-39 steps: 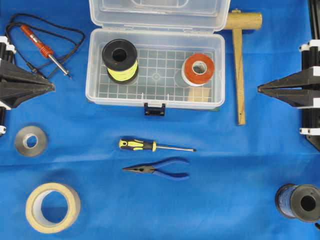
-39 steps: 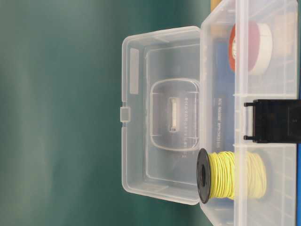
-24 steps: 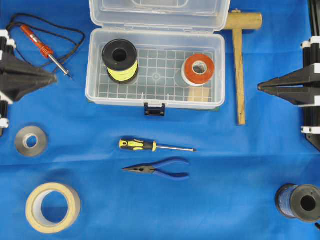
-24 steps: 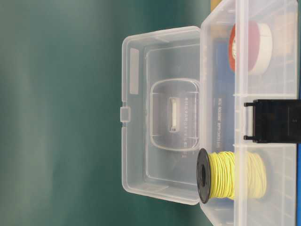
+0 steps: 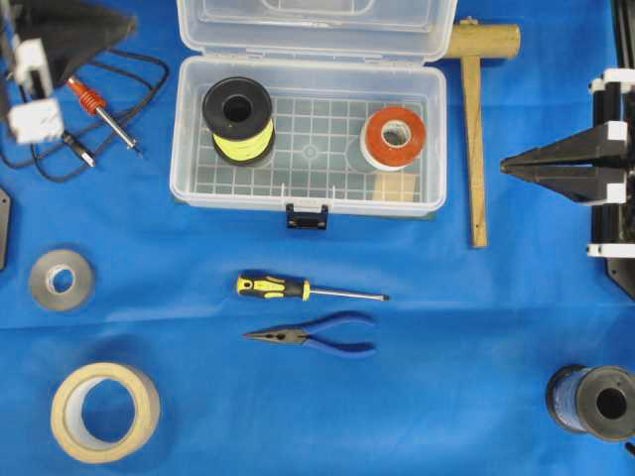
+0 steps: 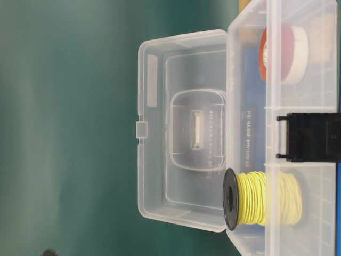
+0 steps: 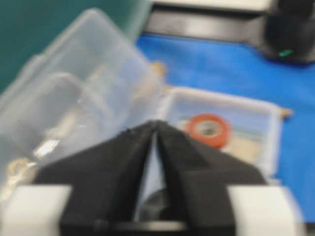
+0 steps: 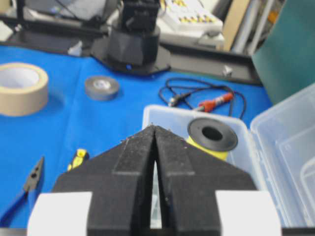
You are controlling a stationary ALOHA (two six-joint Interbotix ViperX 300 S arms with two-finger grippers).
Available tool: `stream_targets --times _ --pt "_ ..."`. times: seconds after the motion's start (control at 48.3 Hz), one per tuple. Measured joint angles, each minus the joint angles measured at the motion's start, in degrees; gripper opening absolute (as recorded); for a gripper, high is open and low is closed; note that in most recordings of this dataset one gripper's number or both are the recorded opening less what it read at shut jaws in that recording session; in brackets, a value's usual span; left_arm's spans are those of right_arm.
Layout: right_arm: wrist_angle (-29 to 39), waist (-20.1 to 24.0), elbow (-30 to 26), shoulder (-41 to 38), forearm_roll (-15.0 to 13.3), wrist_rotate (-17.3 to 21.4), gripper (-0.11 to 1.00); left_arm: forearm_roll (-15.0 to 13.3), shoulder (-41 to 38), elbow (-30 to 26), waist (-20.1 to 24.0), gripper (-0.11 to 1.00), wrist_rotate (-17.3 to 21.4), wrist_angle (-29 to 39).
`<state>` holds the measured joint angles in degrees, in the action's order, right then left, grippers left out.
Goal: Close the tool box with the left arm.
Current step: 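Move the left gripper toward the raised clear lid of the tool box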
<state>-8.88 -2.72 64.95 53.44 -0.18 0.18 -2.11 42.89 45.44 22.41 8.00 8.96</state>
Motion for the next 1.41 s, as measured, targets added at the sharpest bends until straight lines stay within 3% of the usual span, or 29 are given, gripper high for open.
stream_targets --times 0.166,0.249,0.497,0.622,0.787,1.015,1.409 --pt "0.1 -0.4 0.0 -0.5 0.0 0.1 0.0 0.0 -7.7 -6.5 5.3 0.72 3.4 4.3" --pt "0.2 -0.4 0.1 -0.6 0.0 0.1 0.0 0.0 -12.5 -9.8 7.5 0.88 4.7 5.5" --pt "1.1 -0.4 0.1 -1.0 0.0 0.1 0.0 0.8 -26.9 -22.1 12.1 0.9 5.2 10.7" --pt "1.2 -0.5 0.1 -1.3 0.0 0.1 0.0 0.9 -34.5 -29.1 13.4 0.9 9.7 15.4" --pt "1.3 -0.7 0.1 -1.8 0.0 0.1 0.0 0.8 -42.6 -35.5 14.3 0.9 10.9 20.6" --pt "1.3 -0.9 0.1 -2.6 0.0 0.1 0.0 0.6 -48.0 -37.4 16.1 0.9 10.7 22.7" --pt "1.3 -1.4 0.2 -2.9 0.0 -0.2 0.0 0.7 -46.9 -35.2 15.0 0.9 10.7 23.6"
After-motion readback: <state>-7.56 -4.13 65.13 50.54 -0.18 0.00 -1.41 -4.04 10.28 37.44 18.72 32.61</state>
